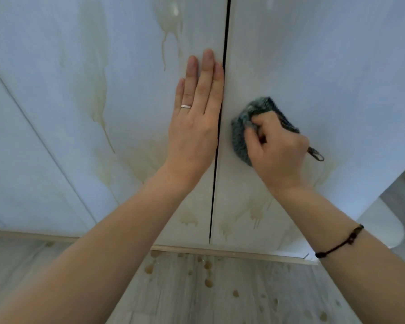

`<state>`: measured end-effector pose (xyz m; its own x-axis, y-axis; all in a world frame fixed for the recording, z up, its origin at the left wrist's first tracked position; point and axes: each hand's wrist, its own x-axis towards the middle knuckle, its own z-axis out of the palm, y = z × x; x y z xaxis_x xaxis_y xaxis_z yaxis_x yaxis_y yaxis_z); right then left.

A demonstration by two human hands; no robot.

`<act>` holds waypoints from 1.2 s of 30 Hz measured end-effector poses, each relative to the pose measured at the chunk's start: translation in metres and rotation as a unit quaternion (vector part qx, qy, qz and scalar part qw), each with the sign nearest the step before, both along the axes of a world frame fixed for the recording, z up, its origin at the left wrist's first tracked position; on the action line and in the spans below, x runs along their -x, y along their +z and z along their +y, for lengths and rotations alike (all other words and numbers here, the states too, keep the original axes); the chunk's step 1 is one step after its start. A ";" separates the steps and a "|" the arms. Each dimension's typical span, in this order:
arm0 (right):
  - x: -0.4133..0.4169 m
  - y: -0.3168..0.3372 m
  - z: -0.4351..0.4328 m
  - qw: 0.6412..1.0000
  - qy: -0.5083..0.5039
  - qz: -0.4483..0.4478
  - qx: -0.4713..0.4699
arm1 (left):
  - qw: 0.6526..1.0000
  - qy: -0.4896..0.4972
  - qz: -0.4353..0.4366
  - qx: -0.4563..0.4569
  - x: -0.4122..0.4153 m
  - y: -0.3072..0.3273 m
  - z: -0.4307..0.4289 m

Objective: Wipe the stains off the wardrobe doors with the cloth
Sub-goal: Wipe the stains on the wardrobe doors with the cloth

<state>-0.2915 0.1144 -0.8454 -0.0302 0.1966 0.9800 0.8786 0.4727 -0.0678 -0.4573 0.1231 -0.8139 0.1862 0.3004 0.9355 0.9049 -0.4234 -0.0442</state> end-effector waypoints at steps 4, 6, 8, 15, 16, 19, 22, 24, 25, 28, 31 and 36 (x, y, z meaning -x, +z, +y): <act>0.018 -0.045 0.006 0.999 0.012 -0.026 -0.015 | 0.999 -0.003 0.048 0.006 0.009 -0.019 -0.004; 0.025 -0.115 0.007 0.989 0.025 -0.140 0.033 | 0.998 0.009 0.063 0.027 0.014 -0.023 -0.009; 0.020 -0.186 0.004 0.965 0.047 -0.225 0.126 | 0.995 0.015 0.082 0.051 0.015 -0.032 -0.013; 0.022 -0.239 -0.005 0.911 0.049 -0.283 0.295 | 0.987 0.041 0.128 0.091 0.021 -0.051 -0.019; 0.025 -0.228 -0.006 0.920 0.043 -0.268 0.282 | 0.986 0.050 0.129 0.093 0.019 -0.052 -0.020; 0.028 -0.175 -0.001 0.965 0.030 -0.200 0.170 | 0.986 0.063 0.126 0.091 0.014 -0.053 -0.018; 0.030 -0.109 0.003 0.990 0.038 -0.113 0.081 | 0.985 0.064 0.129 0.093 0.011 -0.052 -0.021; 0.031 -0.096 0.002 0.992 0.035 -0.089 0.077 | 0.983 0.063 0.132 0.109 0.013 -0.050 -0.025; 0.031 -0.102 -0.001 0.988 0.048 -0.111 0.100 | 0.982 0.062 0.131 0.122 0.015 -0.048 -0.029; 0.019 -0.166 -0.012 0.941 0.085 -0.233 0.228 | 0.975 0.061 0.147 0.157 0.018 -0.043 -0.040; -0.002 -0.221 -0.021 0.871 0.097 -0.315 0.364 | 0.966 0.060 0.171 0.183 0.022 -0.045 -0.044; 0.011 -0.196 -0.010 0.912 0.110 -0.280 0.277 | 0.961 0.049 0.179 0.203 0.029 -0.054 -0.051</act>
